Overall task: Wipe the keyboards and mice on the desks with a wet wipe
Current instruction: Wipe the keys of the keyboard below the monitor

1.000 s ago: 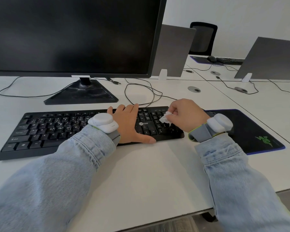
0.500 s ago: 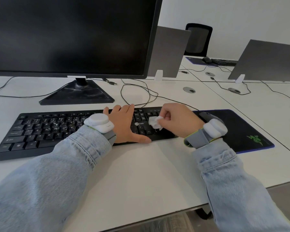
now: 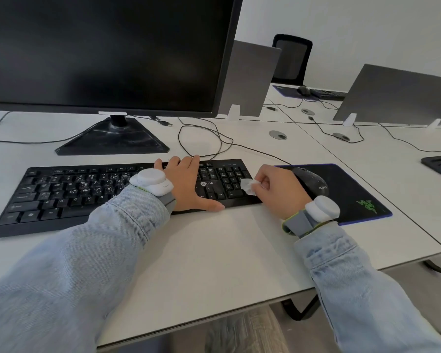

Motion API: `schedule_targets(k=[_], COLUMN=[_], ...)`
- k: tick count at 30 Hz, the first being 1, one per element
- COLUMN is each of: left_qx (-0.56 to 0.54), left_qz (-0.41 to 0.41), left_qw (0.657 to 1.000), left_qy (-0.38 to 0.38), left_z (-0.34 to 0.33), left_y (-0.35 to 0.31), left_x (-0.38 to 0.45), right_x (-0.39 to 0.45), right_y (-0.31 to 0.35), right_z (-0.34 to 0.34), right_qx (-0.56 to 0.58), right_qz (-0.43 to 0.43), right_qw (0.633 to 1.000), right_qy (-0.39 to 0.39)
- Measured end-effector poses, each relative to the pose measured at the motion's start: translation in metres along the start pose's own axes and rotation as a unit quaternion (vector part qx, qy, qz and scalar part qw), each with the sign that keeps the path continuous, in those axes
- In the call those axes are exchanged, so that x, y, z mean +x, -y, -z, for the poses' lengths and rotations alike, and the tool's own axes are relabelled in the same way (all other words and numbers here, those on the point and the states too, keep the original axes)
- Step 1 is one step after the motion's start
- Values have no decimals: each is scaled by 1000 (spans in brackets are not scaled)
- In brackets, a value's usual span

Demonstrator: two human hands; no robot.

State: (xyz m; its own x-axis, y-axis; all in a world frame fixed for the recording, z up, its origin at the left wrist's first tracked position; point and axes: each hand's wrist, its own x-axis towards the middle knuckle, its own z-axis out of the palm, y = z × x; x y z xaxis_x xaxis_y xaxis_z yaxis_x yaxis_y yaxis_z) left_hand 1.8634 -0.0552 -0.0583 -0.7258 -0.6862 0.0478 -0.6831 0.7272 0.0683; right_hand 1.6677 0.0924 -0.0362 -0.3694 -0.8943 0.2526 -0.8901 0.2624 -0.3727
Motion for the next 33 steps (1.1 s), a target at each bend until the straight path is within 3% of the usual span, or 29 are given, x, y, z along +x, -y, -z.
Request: schedule_targets(k=[4,12,15,17,21,24,33], left_qx=[-4,5,0,1,-3,-4,-31], left_qz=[3,4,7,3,-2,-2,-2], left_qw=[1000,1000,1000,1000,1000,1000,999], left_qy=[6,6,6,9,7,9,-11], left_z=[1,2,1,1,0,0,10], left_y=[1,0,0,0,0,1,11], left_x=[0,-2,-2,-2,-1,-1,-11], right_x=[-10,8,8,11,38,63,103], right_y=[0,12,16,10,-4,4,64], right_z=[5,-4,0,12,17,1,-21], right_qx=[11,-51,-40,-16,-46,-58,-69], right_qz=[53,60,69,49,-42,-72,30], right_qw=[998,996,994,995,998,995,993], right_qy=[41,45,79,90,25,22,91])
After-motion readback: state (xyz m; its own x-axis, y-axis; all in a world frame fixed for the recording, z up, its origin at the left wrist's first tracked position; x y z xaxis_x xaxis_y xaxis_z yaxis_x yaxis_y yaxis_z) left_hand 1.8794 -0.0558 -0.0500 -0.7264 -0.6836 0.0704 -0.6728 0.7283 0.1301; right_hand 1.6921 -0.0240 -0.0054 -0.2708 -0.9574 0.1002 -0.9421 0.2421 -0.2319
